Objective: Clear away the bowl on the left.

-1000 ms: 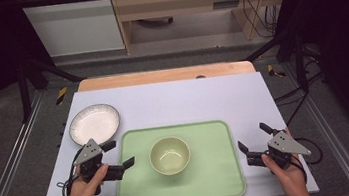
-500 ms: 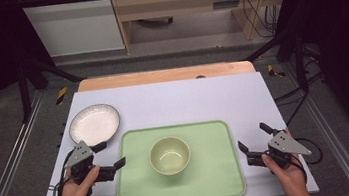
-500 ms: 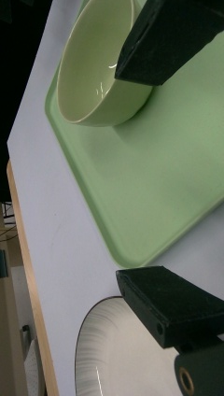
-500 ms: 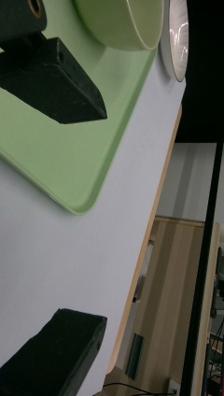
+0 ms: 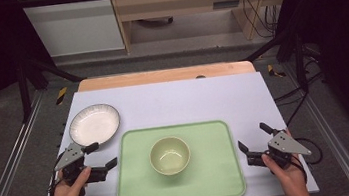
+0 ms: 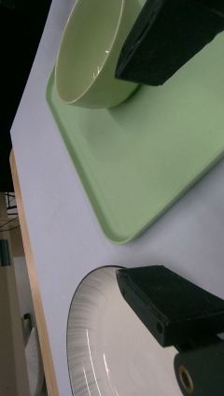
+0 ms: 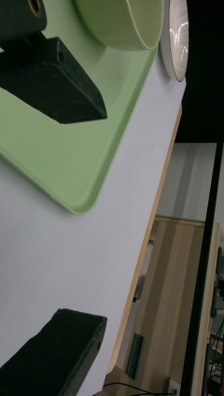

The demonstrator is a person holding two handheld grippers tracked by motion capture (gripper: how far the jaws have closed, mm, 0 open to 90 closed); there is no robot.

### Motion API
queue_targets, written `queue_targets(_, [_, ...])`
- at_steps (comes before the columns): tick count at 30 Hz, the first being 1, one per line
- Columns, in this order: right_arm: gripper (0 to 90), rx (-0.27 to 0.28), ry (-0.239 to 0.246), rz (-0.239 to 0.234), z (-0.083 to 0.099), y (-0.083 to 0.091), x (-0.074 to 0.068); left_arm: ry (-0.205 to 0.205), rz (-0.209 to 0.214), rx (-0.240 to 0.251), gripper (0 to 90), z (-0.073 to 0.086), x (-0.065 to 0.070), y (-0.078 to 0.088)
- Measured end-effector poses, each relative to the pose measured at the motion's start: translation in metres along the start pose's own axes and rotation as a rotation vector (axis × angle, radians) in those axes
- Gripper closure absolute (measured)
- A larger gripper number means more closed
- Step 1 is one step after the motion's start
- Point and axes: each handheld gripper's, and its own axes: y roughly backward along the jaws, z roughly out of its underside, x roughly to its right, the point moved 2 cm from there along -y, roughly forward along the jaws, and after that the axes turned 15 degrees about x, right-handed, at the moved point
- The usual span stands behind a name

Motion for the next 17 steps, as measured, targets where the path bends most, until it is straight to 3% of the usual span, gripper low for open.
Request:
queue_targets(11, [3.4,-0.002,0.001,-0.001,0.0,0.0,0.0,0.001,-0.025,0.02,5.3,0.006,-0.013,0.01])
queue_targets(17, [3.4,-0.001,0.001,-0.001,0.0,0.0,0.0,0.014,-0.019,0.055,5.5,0.006,-0.017,0.013])
